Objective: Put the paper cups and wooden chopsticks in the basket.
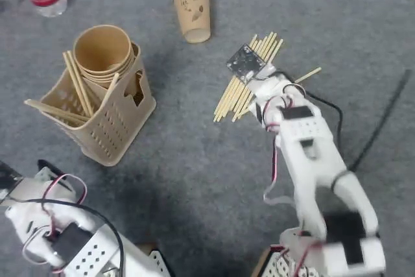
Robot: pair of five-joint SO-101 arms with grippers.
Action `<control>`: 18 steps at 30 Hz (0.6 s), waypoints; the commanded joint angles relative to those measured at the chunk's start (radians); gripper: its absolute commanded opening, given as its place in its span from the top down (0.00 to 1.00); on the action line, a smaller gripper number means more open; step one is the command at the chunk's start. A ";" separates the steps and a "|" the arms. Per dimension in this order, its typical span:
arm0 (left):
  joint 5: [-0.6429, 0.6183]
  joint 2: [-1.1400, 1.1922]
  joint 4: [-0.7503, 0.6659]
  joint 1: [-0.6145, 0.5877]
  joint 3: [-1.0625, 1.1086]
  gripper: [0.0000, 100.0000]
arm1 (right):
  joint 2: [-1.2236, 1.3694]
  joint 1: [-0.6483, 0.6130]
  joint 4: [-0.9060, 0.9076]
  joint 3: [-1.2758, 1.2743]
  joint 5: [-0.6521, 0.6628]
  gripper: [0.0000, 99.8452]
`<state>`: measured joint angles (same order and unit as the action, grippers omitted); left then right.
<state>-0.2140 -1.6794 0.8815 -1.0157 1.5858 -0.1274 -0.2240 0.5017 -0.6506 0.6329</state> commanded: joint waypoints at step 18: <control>-0.002 -0.008 -0.023 0.012 -0.007 0.81 | 0.917 0.056 0.918 1.467 -1.023 0.79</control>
<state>-0.2140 -1.6794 0.8815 -1.0065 1.5858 0.7288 -0.1519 1.3717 0.6659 -0.3613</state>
